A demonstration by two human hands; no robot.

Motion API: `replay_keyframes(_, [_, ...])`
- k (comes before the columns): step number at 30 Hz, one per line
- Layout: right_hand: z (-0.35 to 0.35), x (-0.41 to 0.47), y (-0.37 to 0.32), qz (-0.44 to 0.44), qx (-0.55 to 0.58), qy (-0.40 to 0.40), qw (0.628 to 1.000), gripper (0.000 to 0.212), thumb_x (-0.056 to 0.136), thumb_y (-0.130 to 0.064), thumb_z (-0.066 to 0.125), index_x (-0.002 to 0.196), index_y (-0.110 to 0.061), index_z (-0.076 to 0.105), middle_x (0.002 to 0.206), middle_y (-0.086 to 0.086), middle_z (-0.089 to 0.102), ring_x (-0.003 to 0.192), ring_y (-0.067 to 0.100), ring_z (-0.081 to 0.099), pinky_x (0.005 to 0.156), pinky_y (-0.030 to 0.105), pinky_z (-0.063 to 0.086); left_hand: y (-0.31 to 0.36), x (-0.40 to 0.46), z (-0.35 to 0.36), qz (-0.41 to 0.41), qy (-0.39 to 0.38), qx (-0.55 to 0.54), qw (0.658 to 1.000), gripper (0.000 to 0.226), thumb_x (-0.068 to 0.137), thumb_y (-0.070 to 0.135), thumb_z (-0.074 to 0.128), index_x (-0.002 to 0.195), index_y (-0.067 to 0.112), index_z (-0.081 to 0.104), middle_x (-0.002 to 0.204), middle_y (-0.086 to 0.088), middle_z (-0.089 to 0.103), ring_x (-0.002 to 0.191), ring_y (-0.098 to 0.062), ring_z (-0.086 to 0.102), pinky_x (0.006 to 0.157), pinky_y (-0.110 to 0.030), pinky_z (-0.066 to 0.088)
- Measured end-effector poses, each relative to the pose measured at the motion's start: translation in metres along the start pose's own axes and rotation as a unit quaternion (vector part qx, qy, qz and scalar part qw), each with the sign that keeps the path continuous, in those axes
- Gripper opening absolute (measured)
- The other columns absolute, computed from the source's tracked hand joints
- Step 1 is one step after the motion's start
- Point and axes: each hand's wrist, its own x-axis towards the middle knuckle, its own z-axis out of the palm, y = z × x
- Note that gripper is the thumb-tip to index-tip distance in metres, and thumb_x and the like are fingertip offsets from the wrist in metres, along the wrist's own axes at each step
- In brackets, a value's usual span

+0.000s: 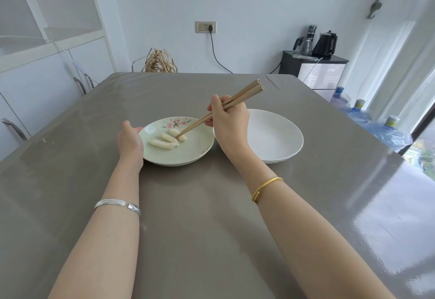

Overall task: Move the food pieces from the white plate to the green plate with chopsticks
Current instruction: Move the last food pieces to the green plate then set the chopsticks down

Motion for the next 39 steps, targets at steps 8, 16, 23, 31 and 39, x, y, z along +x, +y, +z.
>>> replay_keyframes(8, [-0.013, 0.002, -0.008, -0.031, 0.024, 0.004, 0.999, 0.032, 0.09, -0.012, 0.049, 0.063, 0.002, 0.056, 0.054, 0.001, 0.049, 0.059, 0.025, 0.055, 0.069, 0.053, 0.058, 0.001, -0.001, 0.0, 0.002, 0.003, 0.004, 1.0, 0.055, 0.095, 0.037, 0.023, 0.115, 0.005, 0.063, 0.103, -0.012, 0.062, 0.092, -0.028, 0.055, 0.069, -0.031, 0.041])
replay_keyframes(16, [-0.029, 0.016, -0.009, -0.12, -0.007, 0.033, 0.992, 0.035, 0.092, -0.014, 0.05, 0.059, -0.002, 0.055, 0.057, 0.009, 0.053, 0.065, 0.031, 0.052, 0.068, 0.049, 0.052, 0.0, -0.001, 0.001, 0.002, 0.003, 0.008, 1.0, 0.056, 0.096, 0.037, 0.022, 0.118, 0.006, 0.063, 0.105, -0.012, 0.062, 0.092, -0.028, 0.055, 0.072, -0.031, 0.041])
replay_keyframes(23, [-0.038, 0.029, 0.019, -0.336, -0.23, -0.065, 0.911, 0.024, 0.087, -0.011, 0.052, 0.069, 0.003, 0.06, 0.073, 0.019, 0.054, 0.061, 0.033, 0.054, 0.057, 0.035, 0.047, 0.001, -0.001, 0.0, -0.007, 0.002, 0.001, 1.0, 0.056, 0.095, 0.038, 0.022, 0.118, 0.007, 0.063, 0.106, -0.011, 0.063, 0.094, -0.028, 0.056, 0.08, -0.03, 0.041])
replay_keyframes(31, [-0.041, 0.029, 0.05, -0.432, -0.372, -0.22, 0.792, 0.043, 0.088, -0.027, 0.036, 0.072, 0.002, 0.063, 0.078, 0.021, 0.061, 0.065, 0.034, 0.059, 0.044, 0.038, 0.052, 0.0, -0.003, 0.001, -0.003, 0.002, -0.003, 1.0, 0.055, 0.095, 0.037, 0.023, 0.119, 0.007, 0.062, 0.107, -0.01, 0.063, 0.093, -0.028, 0.056, 0.081, -0.03, 0.041])
replay_keyframes(39, [-0.044, 0.024, 0.06, -0.418, -0.425, -0.265, 0.758, 0.047, 0.09, -0.032, 0.035, 0.071, 0.001, 0.062, 0.081, 0.019, 0.061, 0.073, 0.034, 0.06, 0.043, 0.031, 0.047, 0.0, -0.003, 0.002, 0.004, 0.004, 0.006, 1.0, 0.053, 0.095, 0.036, 0.023, 0.117, 0.006, 0.062, 0.104, -0.011, 0.062, 0.079, -0.027, 0.056, 0.066, -0.03, 0.041])
